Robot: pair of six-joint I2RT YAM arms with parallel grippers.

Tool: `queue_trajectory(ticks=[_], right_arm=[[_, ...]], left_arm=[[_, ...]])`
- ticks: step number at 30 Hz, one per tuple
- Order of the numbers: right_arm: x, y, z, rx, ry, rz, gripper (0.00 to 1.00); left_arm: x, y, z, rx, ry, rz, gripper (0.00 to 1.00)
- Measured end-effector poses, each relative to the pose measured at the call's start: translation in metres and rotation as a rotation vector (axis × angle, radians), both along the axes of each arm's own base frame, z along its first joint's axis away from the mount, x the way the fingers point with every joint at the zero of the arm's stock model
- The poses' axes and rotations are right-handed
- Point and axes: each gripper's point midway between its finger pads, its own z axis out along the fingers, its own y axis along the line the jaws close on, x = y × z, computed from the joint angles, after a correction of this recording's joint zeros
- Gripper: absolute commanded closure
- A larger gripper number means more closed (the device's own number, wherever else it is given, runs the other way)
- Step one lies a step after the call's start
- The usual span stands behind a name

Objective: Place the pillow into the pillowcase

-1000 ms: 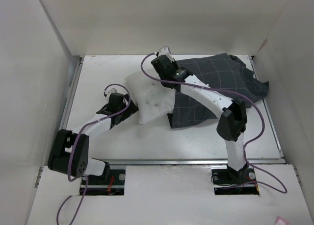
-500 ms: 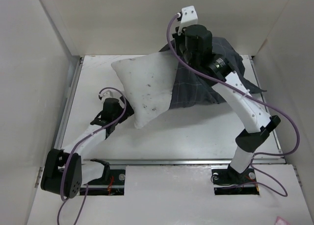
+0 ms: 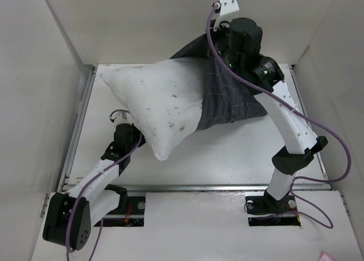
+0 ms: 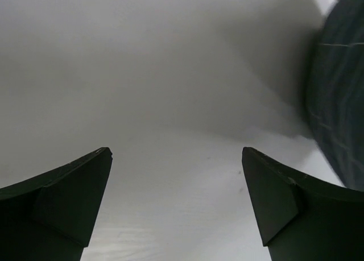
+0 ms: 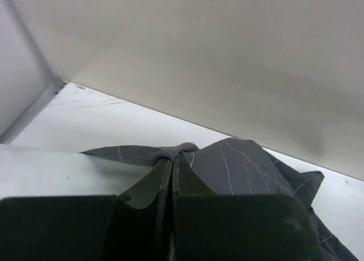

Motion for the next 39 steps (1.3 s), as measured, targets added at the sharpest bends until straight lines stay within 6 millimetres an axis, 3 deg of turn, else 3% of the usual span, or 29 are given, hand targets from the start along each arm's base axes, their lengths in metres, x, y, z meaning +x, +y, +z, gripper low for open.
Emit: queue_trajectory(ticks=[4, 8, 14, 17, 21, 24, 28, 37, 38, 39], right_arm=[[-0.006, 0.016, -0.003, 0.029, 0.020, 0.087, 1.00], [-0.008, 0.028, -0.017, 0.036, 0.068, 0.140, 1.00], [-0.009, 0.040, -0.024, 0.049, 0.092, 0.188, 1.00], [-0.012, 0.046, -0.024, 0.063, 0.097, 0.223, 1.00], [-0.015, 0.051, -0.026, 0.073, 0.113, 0.256, 1.00], [-0.014, 0.052, -0.033, 0.069, 0.135, 0.264, 1.00], [-0.012, 0.052, -0.044, 0.066, 0.169, 0.267, 1.00], [-0.020, 0.062, -0.045, 0.115, 0.205, 0.334, 1.00], [-0.021, 0.061, -0.043, 0.122, 0.206, 0.334, 1.00], [-0.021, 0.061, -0.042, 0.131, 0.207, 0.336, 1.00]], left_arm=[[0.019, -0.028, 0.016, -0.067, -0.065, -0.121, 0.00], [0.036, -0.051, 0.066, -0.110, -0.191, -0.236, 0.00], [0.013, -0.048, 0.149, -0.095, -0.452, -0.291, 0.00], [0.010, -0.050, 0.168, -0.093, -0.527, -0.319, 0.00], [0.037, -0.071, 0.159, -0.104, -0.465, -0.396, 0.09], [0.056, -0.085, 0.124, -0.101, -0.351, -0.421, 0.13], [0.056, -0.100, 0.089, -0.087, -0.248, -0.435, 0.16], [0.075, -0.149, 0.085, -0.145, -0.302, -0.510, 0.16], [0.076, -0.152, 0.086, -0.158, -0.314, -0.516, 0.19], [0.076, -0.154, 0.089, -0.174, -0.333, -0.519, 0.34]])
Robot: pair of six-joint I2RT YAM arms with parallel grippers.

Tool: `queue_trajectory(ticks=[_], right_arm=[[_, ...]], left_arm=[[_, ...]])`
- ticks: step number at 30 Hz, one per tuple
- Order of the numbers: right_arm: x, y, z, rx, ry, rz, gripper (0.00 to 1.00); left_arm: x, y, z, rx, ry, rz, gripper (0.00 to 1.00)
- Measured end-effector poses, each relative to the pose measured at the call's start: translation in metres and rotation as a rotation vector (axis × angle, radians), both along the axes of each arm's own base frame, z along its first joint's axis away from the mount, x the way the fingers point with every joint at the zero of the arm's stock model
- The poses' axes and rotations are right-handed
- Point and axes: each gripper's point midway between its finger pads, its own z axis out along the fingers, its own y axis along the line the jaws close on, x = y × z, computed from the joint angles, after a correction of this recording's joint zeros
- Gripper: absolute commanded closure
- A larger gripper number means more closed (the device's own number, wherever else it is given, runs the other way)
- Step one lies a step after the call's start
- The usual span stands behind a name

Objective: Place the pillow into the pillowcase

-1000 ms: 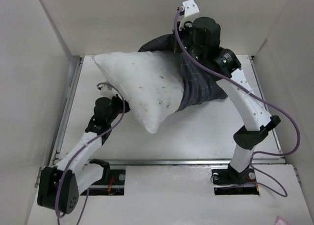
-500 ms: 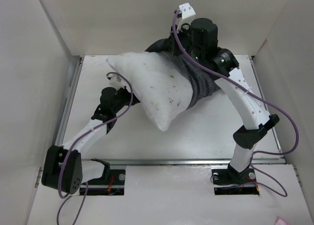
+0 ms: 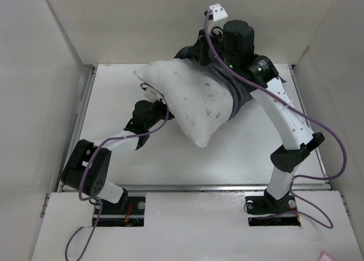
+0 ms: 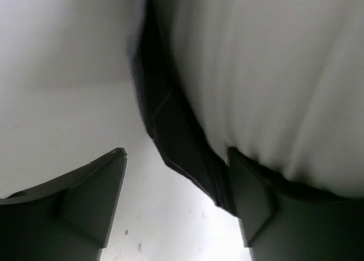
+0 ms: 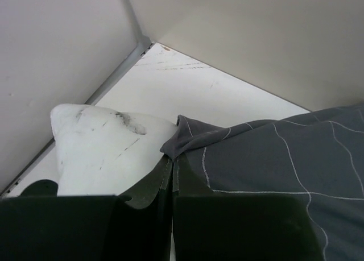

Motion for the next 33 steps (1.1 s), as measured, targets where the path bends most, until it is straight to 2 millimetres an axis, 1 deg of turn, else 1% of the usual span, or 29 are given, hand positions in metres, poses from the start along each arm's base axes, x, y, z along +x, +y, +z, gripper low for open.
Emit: queue_trajectory(ticks=[1, 2, 3, 4, 7, 9, 11, 12, 13, 15, 16, 17, 18, 20, 22, 23, 24, 25, 27, 29, 30, 31, 32, 33], right_arm=[[-0.001, 0.000, 0.003, 0.011, 0.001, 0.000, 1.00], [-0.001, 0.000, 0.005, 0.020, -0.001, 0.004, 1.00], [-0.003, 0.002, 0.008, 0.032, 0.000, 0.012, 1.00], [-0.005, 0.003, 0.010, 0.042, 0.002, 0.023, 1.00], [-0.011, 0.005, 0.014, 0.059, 0.008, 0.044, 1.00], [-0.011, 0.003, 0.015, 0.062, 0.008, 0.035, 1.00], [-0.009, -0.002, 0.011, 0.053, 0.014, 0.005, 1.00], [-0.008, -0.007, 0.009, 0.046, 0.014, -0.025, 1.00], [-0.005, -0.015, 0.005, 0.036, 0.014, -0.073, 1.00], [-0.001, -0.032, 0.000, 0.017, 0.013, -0.164, 1.00], [0.003, -0.043, -0.002, 0.013, 0.006, -0.219, 1.00], [0.007, -0.056, -0.002, 0.009, -0.002, -0.288, 1.00], [0.008, -0.063, -0.004, 0.004, -0.001, -0.313, 1.00], [0.016, -0.083, -0.001, 0.010, -0.015, -0.388, 1.00], [0.023, -0.100, -0.002, 0.007, -0.015, -0.436, 1.00], [0.025, -0.105, -0.004, 0.003, -0.009, -0.438, 1.00], [0.023, -0.106, -0.007, 0.000, -0.001, -0.425, 1.00], [0.020, -0.105, -0.011, -0.002, 0.006, -0.400, 1.00], [0.010, -0.102, -0.015, -0.003, 0.014, -0.348, 1.00], [0.004, -0.099, -0.002, 0.021, -0.010, -0.316, 1.00], [0.004, -0.101, 0.014, 0.040, -0.031, -0.311, 1.00], [0.010, -0.102, 0.035, 0.070, -0.068, -0.315, 1.00], [0.016, -0.105, 0.059, 0.109, -0.115, -0.324, 1.00], [0.023, -0.110, 0.077, 0.135, -0.152, -0.337, 1.00]], left_arm=[[-0.001, -0.002, 0.004, -0.019, -0.017, -0.008, 0.46], [-0.001, -0.004, 0.008, -0.037, -0.027, -0.010, 0.61], [-0.002, -0.006, 0.013, -0.051, -0.043, -0.014, 0.79], [-0.001, -0.007, 0.018, -0.065, -0.055, -0.009, 1.00], [0.004, -0.010, 0.024, -0.049, -0.070, 0.011, 1.00], [0.009, -0.009, 0.030, -0.031, -0.079, 0.037, 1.00], [0.011, -0.001, 0.040, 0.006, -0.091, 0.084, 1.00], [0.010, 0.006, 0.047, 0.032, -0.097, 0.116, 1.00], [0.008, 0.014, 0.059, 0.053, -0.111, 0.145, 1.00], [0.004, 0.034, 0.103, 0.098, -0.175, 0.224, 1.00], [0.002, 0.040, 0.119, 0.102, -0.200, 0.246, 1.00], [-0.004, 0.053, 0.160, 0.111, -0.269, 0.294, 1.00], [-0.010, 0.061, 0.195, 0.102, -0.331, 0.322, 1.00], [-0.021, 0.078, 0.264, 0.103, -0.438, 0.375, 1.00], [-0.026, 0.091, 0.336, 0.089, -0.540, 0.433, 1.00], [-0.028, 0.097, 0.368, 0.076, -0.589, 0.463, 1.00], [-0.028, 0.102, 0.391, 0.072, -0.619, 0.492, 1.00], [-0.020, 0.106, 0.411, 0.076, -0.634, 0.534, 1.00], [-0.005, 0.116, 0.441, 0.093, -0.652, 0.601, 1.00], [0.018, 0.130, 0.466, 0.111, -0.663, 0.667, 1.00], [0.034, 0.132, 0.467, 0.125, -0.656, 0.681, 1.00], [0.051, 0.132, 0.458, 0.152, -0.633, 0.685, 1.00], [0.063, 0.131, 0.443, 0.181, -0.605, 0.675, 1.00], [0.076, 0.125, 0.420, 0.219, -0.563, 0.648, 1.00]])
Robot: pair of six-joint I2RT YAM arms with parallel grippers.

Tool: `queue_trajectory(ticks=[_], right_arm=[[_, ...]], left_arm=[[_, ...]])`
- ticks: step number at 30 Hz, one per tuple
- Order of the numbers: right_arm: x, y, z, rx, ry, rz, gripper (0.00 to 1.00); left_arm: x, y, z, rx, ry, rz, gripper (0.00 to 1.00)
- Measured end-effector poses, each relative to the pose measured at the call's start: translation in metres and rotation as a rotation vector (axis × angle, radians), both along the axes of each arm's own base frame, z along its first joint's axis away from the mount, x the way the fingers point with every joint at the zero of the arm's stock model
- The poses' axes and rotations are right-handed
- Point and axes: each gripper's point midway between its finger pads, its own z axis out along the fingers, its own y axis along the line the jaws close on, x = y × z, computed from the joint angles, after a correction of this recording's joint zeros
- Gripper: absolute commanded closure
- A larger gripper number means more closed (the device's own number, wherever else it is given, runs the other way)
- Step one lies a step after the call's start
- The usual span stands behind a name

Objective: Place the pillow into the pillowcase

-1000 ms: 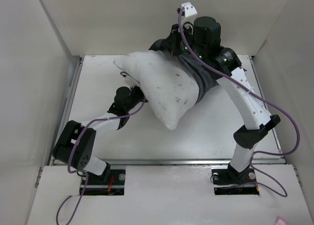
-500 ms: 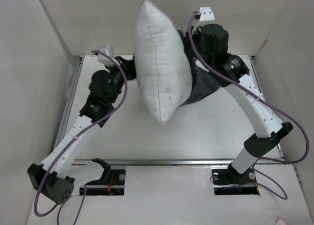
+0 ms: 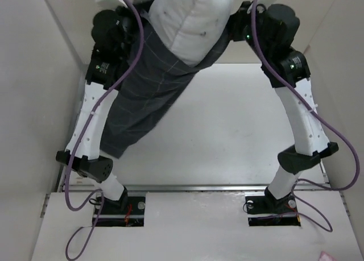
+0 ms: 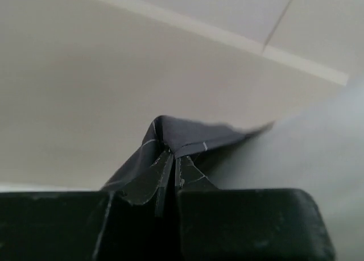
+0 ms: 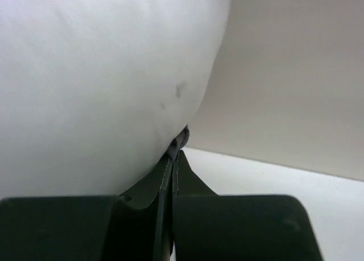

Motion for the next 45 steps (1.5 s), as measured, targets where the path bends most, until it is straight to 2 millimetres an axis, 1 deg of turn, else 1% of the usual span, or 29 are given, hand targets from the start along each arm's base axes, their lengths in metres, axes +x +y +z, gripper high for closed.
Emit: queue_trajectory(ticks=[2, 4, 6, 7, 8, 9, 11, 13, 14, 16, 17, 19, 21, 23, 25, 26, 27, 28, 30, 31, 32, 34, 35, 37, 39, 40, 42, 44, 45], right_arm=[[0.009, -0.008, 0.020, 0.020, -0.052, -0.010, 1.00], [0.009, -0.004, 0.015, 0.008, -0.058, 0.059, 1.00], [-0.002, -0.001, -0.015, -0.019, -0.010, 0.123, 1.00], [-0.007, 0.000, -0.028, -0.033, 0.023, 0.135, 1.00], [-0.006, -0.001, -0.030, -0.035, 0.025, 0.134, 1.00], [-0.002, -0.003, -0.019, -0.028, 0.010, 0.114, 1.00], [0.018, -0.018, 0.021, 0.011, -0.071, 0.007, 1.00], [0.040, -0.043, 0.052, 0.058, -0.150, -0.133, 1.00], [0.048, -0.052, 0.053, 0.062, -0.156, -0.175, 1.00], [0.053, -0.059, 0.028, 0.022, -0.089, -0.180, 1.00], [0.048, -0.054, 0.014, -0.001, -0.059, -0.129, 1.00], [0.021, -0.032, -0.028, -0.042, -0.006, 0.062, 1.00], [-0.015, -0.014, -0.064, -0.065, 0.051, 0.218, 1.00], [-0.025, -0.002, -0.058, -0.056, 0.034, 0.263, 1.00], [-0.015, 0.008, -0.036, -0.040, 0.015, 0.237, 1.00], [0.006, 0.009, -0.022, -0.034, 0.001, 0.180, 1.00], [0.027, 0.007, -0.006, -0.022, -0.027, 0.115, 1.00], [0.047, 0.003, -0.004, -0.023, -0.025, 0.061, 1.00], [0.072, -0.001, -0.023, -0.059, 0.019, 0.033, 1.00], [0.078, -0.004, -0.037, -0.080, 0.051, 0.049, 1.00], [0.077, 0.000, -0.054, -0.105, 0.081, 0.121, 1.00], [0.049, 0.004, -0.078, -0.124, 0.113, 0.248, 1.00], [0.034, 0.001, -0.081, -0.126, 0.115, 0.256, 1.00], [0.009, -0.007, -0.062, -0.112, 0.065, 0.196, 1.00], [-0.005, -0.014, -0.018, -0.060, -0.024, 0.097, 1.00], [-0.002, -0.015, 0.003, -0.038, -0.059, 0.047, 1.00], [0.009, -0.027, 0.065, 0.039, -0.191, -0.060, 1.00], [0.026, -0.039, 0.083, 0.060, -0.254, -0.089, 1.00], [0.032, -0.041, 0.076, 0.036, -0.243, -0.069, 1.00]], left_arm=[[0.015, -0.011, -0.056, 0.045, 0.107, -0.026, 1.00], [0.021, -0.012, -0.101, 0.085, 0.222, -0.027, 1.00], [0.027, -0.012, -0.126, 0.121, 0.321, -0.045, 1.00], [0.036, -0.012, -0.126, 0.129, 0.344, -0.062, 1.00], [0.037, -0.016, -0.130, 0.138, 0.359, -0.090, 1.00], [0.038, -0.025, -0.134, 0.147, 0.357, -0.125, 1.00], [0.028, -0.038, -0.135, 0.159, 0.320, -0.178, 1.00], [0.002, -0.053, -0.128, 0.168, 0.273, -0.247, 1.00], [-0.014, -0.058, -0.118, 0.172, 0.235, -0.276, 1.00], [-0.033, -0.062, -0.087, 0.167, 0.179, -0.299, 1.00], [-0.033, -0.060, -0.062, 0.156, 0.152, -0.290, 1.00], [-0.010, -0.045, -0.007, 0.112, 0.048, -0.228, 1.00], [0.020, -0.028, 0.018, 0.086, -0.025, -0.163, 1.00], [0.042, -0.027, -0.011, 0.103, 0.051, -0.143, 1.00], [0.046, -0.046, -0.066, 0.162, 0.188, -0.183, 1.00], [0.039, -0.065, -0.099, 0.201, 0.241, -0.219, 1.00], [0.019, -0.086, -0.128, 0.248, 0.279, -0.260, 1.00], [-0.005, -0.106, -0.154, 0.297, 0.315, -0.308, 1.00], [-0.045, -0.138, -0.166, 0.356, 0.330, -0.416, 1.00], [-0.058, -0.147, -0.147, 0.349, 0.288, -0.460, 1.00], [-0.057, -0.143, -0.125, 0.324, 0.267, -0.463, 1.00], [-0.031, -0.107, -0.063, 0.242, 0.172, -0.376, 1.00], [-0.016, -0.085, -0.041, 0.206, 0.132, -0.320, 1.00], [0.014, -0.031, -0.022, 0.148, 0.101, -0.198, 1.00], [0.034, 0.003, -0.040, 0.126, 0.150, -0.145, 1.00], [0.040, 0.008, -0.054, 0.120, 0.171, -0.140, 1.00], [0.036, 0.004, -0.092, 0.123, 0.246, -0.156, 1.00], [0.023, -0.014, -0.112, 0.133, 0.290, -0.205, 1.00], [0.017, -0.023, -0.111, 0.137, 0.286, -0.231, 1.00]])
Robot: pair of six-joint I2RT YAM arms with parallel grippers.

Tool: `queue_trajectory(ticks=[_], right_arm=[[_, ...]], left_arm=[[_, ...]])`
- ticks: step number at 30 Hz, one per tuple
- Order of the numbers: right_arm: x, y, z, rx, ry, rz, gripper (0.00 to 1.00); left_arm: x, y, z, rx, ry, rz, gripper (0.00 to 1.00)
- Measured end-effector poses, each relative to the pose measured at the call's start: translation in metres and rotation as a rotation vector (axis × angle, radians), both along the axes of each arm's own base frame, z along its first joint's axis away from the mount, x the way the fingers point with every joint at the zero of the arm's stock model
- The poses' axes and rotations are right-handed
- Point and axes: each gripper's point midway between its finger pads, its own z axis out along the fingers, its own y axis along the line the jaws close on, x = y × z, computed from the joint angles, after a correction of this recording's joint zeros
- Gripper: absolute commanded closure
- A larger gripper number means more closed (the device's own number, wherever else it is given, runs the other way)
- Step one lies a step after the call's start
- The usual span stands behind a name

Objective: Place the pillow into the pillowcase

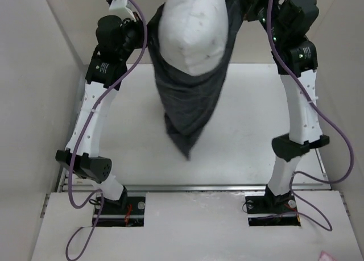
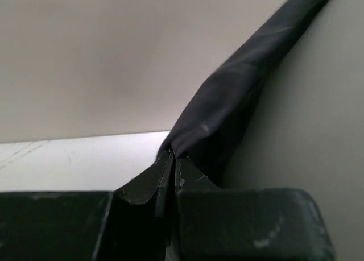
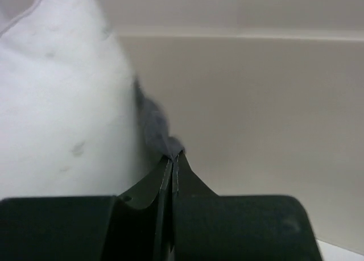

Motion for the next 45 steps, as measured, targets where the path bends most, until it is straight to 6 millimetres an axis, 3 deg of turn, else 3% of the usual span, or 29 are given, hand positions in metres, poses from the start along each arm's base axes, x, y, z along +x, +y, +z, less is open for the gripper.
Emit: queue_trajectory(ticks=[2, 4, 6, 8, 12, 14, 16, 18, 21, 23, 26, 28, 29, 30, 31, 33, 35, 38, 42, 45], right_arm=[[0.001, 0.019, -0.035, -0.108, 0.052, 0.184, 1.00], [-0.018, 0.039, -0.085, -0.189, 0.149, 0.370, 1.00], [-0.029, 0.047, -0.105, -0.197, 0.195, 0.414, 1.00], [-0.015, 0.029, -0.095, -0.160, 0.185, 0.226, 1.00], [-0.004, 0.006, -0.027, -0.070, 0.059, 0.037, 1.00], [-0.002, 0.000, -0.030, -0.065, 0.069, 0.007, 1.00], [-0.002, 0.004, -0.060, -0.079, 0.115, 0.040, 1.00], [-0.008, 0.017, -0.124, -0.120, 0.240, 0.129, 1.00], [-0.003, 0.046, -0.201, -0.166, 0.437, 0.279, 1.00], [0.008, 0.063, -0.232, -0.185, 0.532, 0.383, 1.00], [0.014, 0.071, -0.246, -0.183, 0.571, 0.456, 1.00], [0.008, 0.065, -0.229, -0.177, 0.542, 0.455, 1.00], [0.004, 0.061, -0.212, -0.173, 0.509, 0.444, 1.00], [0.001, 0.056, -0.189, -0.167, 0.461, 0.428, 1.00], [-0.002, 0.052, -0.171, -0.163, 0.418, 0.412, 1.00], [-0.016, 0.038, -0.096, -0.129, 0.237, 0.348, 1.00], [-0.036, 0.019, -0.033, -0.081, 0.081, 0.269, 1.00], [-0.060, -0.011, 0.028, 0.000, -0.092, 0.145, 1.00], [-0.074, -0.024, 0.071, 0.055, -0.211, 0.096, 1.00], [-0.056, -0.017, 0.059, 0.038, -0.186, 0.094, 1.00]], left_arm=[[-0.009, -0.007, 0.013, -0.010, -0.029, -0.027, 1.00], [-0.014, -0.005, 0.029, -0.019, -0.054, -0.038, 1.00], [-0.016, -0.006, 0.036, -0.020, -0.059, -0.056, 1.00], [-0.015, -0.010, 0.039, -0.020, -0.065, -0.087, 1.00], [-0.024, -0.027, 0.037, 0.000, -0.082, -0.173, 1.00], [-0.039, -0.040, 0.029, 0.013, -0.105, -0.215, 1.00], [-0.062, -0.051, 0.010, 0.018, -0.098, -0.261, 1.00], [-0.082, -0.053, -0.022, 0.009, -0.068, -0.287, 1.00], [-0.085, -0.054, -0.066, 0.003, 0.031, -0.300, 1.00], [-0.074, -0.062, -0.089, 0.015, 0.099, -0.326, 1.00], [-0.064, -0.071, -0.097, 0.042, 0.138, -0.363, 1.00], [-0.071, -0.076, -0.079, 0.040, 0.104, -0.404, 1.00], [-0.079, -0.079, -0.061, 0.036, 0.063, -0.430, 1.00], [-0.091, -0.081, -0.031, 0.028, -0.005, -0.461, 1.00], [-0.097, -0.081, -0.018, 0.025, -0.038, -0.470, 1.00], [-0.114, -0.076, 0.027, 0.008, -0.141, -0.482, 1.00], [-0.127, -0.061, 0.073, -0.013, -0.238, -0.463, 1.00], [-0.131, -0.036, 0.127, -0.048, -0.358, -0.401, 1.00], [-0.121, -0.017, 0.169, -0.082, -0.460, -0.347, 1.00], [-0.093, -0.016, 0.158, -0.103, -0.418, -0.349, 1.00]])
